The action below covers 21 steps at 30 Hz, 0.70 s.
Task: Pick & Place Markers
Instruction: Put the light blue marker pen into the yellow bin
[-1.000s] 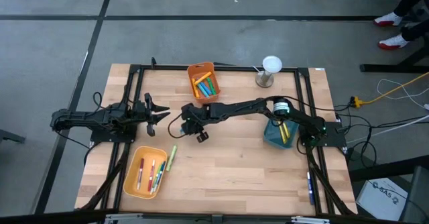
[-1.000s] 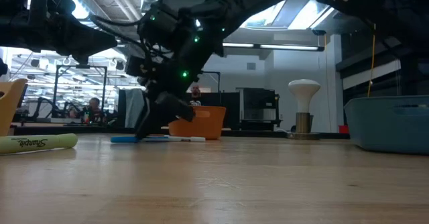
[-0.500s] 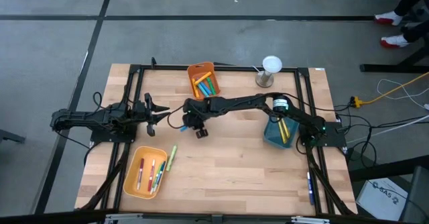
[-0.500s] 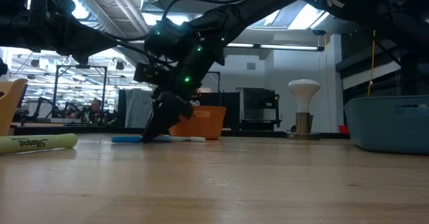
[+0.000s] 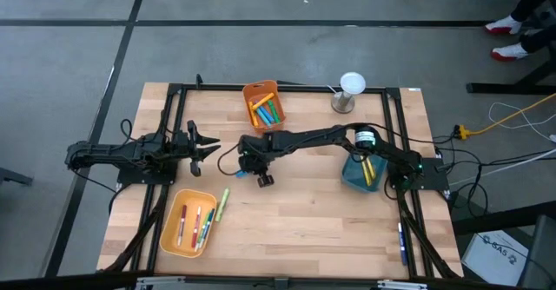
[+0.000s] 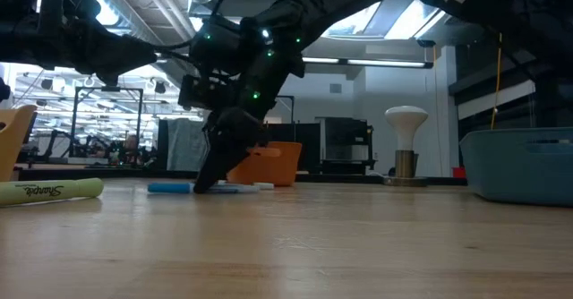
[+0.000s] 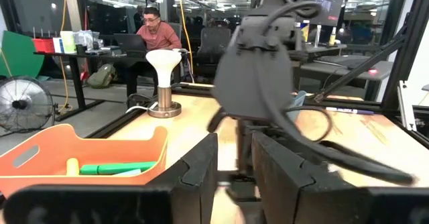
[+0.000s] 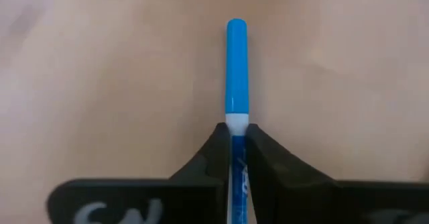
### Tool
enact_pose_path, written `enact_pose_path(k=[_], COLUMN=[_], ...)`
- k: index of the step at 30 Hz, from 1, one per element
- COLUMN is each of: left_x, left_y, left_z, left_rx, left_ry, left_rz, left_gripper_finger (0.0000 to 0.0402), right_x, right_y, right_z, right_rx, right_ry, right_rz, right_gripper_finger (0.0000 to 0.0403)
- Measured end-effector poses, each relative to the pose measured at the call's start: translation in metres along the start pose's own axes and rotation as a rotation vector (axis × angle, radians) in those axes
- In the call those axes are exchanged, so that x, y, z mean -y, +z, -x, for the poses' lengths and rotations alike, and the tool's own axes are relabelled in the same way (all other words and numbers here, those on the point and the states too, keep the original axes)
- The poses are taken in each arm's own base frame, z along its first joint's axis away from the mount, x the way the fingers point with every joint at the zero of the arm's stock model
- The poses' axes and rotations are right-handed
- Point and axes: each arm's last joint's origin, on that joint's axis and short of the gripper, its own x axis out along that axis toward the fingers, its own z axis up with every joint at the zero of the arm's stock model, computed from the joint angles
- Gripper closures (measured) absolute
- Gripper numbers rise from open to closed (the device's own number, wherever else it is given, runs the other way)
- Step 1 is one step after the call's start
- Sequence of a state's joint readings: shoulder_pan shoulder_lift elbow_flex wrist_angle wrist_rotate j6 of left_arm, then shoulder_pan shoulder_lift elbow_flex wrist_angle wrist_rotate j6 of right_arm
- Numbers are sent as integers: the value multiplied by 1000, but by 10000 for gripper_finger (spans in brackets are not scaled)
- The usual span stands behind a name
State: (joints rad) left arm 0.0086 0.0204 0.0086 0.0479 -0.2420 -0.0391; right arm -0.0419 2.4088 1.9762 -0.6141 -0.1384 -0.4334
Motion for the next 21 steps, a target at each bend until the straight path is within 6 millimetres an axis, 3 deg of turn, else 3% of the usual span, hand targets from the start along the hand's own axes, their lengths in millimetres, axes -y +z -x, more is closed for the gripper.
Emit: enact_pose_path(k=[9, 21], left_x=[0, 0], left_y=[0, 0], left_z=[0, 0], left_rx=[0, 0], left_ry=[0, 0], left_rz=[0, 0], left_gripper_finger=[313, 313], right_x=[-29, -49], right_y=[9, 19], right_z=[-4, -7], right_rx=[54, 90], right_ry=[222, 288], right_rz=[-54, -88], right_gripper_finger=[371, 373])
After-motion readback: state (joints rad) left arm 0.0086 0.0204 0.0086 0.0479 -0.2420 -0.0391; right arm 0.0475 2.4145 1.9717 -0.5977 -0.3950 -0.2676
